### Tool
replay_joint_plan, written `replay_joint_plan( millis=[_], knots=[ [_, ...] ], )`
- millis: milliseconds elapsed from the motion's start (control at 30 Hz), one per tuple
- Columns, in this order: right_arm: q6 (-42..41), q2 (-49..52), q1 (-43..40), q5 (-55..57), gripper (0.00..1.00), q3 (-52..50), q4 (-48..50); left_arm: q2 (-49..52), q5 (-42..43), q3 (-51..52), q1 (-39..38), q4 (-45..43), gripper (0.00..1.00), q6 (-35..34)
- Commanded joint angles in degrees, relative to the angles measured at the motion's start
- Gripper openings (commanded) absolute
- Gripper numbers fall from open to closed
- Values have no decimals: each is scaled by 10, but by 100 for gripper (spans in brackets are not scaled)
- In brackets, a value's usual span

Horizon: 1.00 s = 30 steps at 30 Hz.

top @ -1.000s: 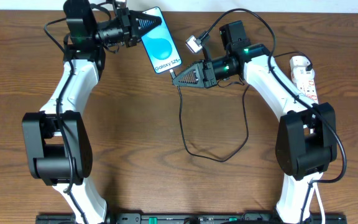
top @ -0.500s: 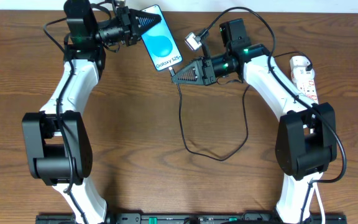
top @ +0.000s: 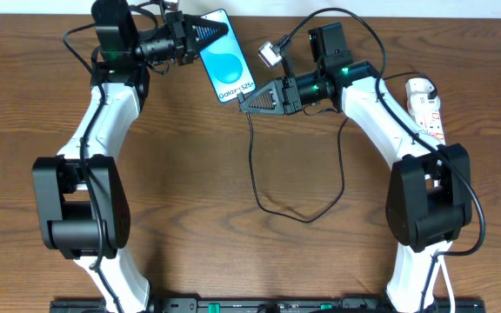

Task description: Plug charger to phone and switch on socket

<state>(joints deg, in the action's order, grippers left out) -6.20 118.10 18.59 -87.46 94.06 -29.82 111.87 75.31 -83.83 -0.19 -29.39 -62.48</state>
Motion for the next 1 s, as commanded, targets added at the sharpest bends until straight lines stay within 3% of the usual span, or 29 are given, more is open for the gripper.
replay_joint_plan(
  millis=[0, 967],
  knots=[
    [-10, -15, -2, 1, 1, 2, -9, -5, 12, -7, 16, -5, 7, 5],
    [-10, -15, 6, 16, 1, -1, -13, -5, -14, -7, 10, -5, 8, -27]
  ],
)
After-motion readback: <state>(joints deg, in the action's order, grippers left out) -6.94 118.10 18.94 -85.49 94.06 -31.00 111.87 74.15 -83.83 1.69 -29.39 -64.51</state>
